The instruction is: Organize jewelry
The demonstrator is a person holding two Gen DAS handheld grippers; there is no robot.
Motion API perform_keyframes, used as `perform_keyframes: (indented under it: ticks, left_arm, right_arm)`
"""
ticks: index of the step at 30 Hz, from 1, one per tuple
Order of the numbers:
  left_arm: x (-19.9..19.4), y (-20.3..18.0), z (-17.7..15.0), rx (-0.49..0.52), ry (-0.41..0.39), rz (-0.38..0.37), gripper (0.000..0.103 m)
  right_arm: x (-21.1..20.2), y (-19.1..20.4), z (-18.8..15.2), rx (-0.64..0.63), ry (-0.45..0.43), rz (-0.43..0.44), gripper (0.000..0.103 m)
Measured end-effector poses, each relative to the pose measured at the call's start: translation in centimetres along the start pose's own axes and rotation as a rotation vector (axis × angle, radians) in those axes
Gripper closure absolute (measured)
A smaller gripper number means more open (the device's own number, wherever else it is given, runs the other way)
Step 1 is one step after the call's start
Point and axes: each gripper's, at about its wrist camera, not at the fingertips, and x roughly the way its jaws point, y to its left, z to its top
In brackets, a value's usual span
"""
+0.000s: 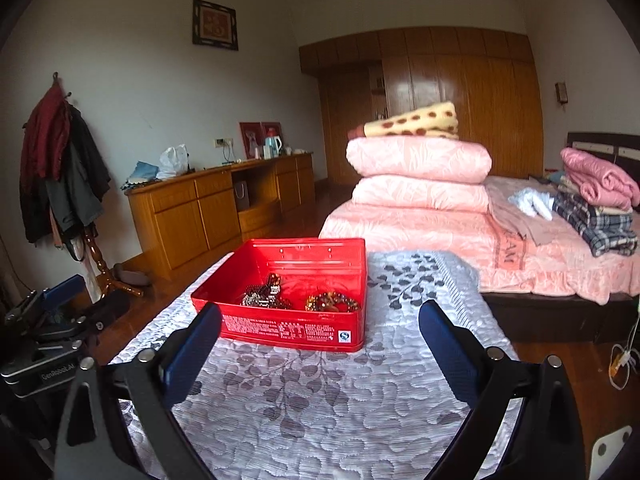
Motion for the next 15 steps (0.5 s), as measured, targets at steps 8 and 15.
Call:
perform_keyframes:
  ticks: [8, 15]
  left_arm:
    - [-2.2, 0.0, -0.6, -0.001, -0.042, -0.002, 0.005]
    - [-3.6, 0.2, -0.8, 0.0, -0.067, 0.008, 0.005]
  right_arm:
    - [-1.9, 0.4, -0.4, -0.017, -0.048, 0.0, 0.006]
    - [-2.9, 0.6, -0.8, -0.023, -0.068, -0.005, 0.006]
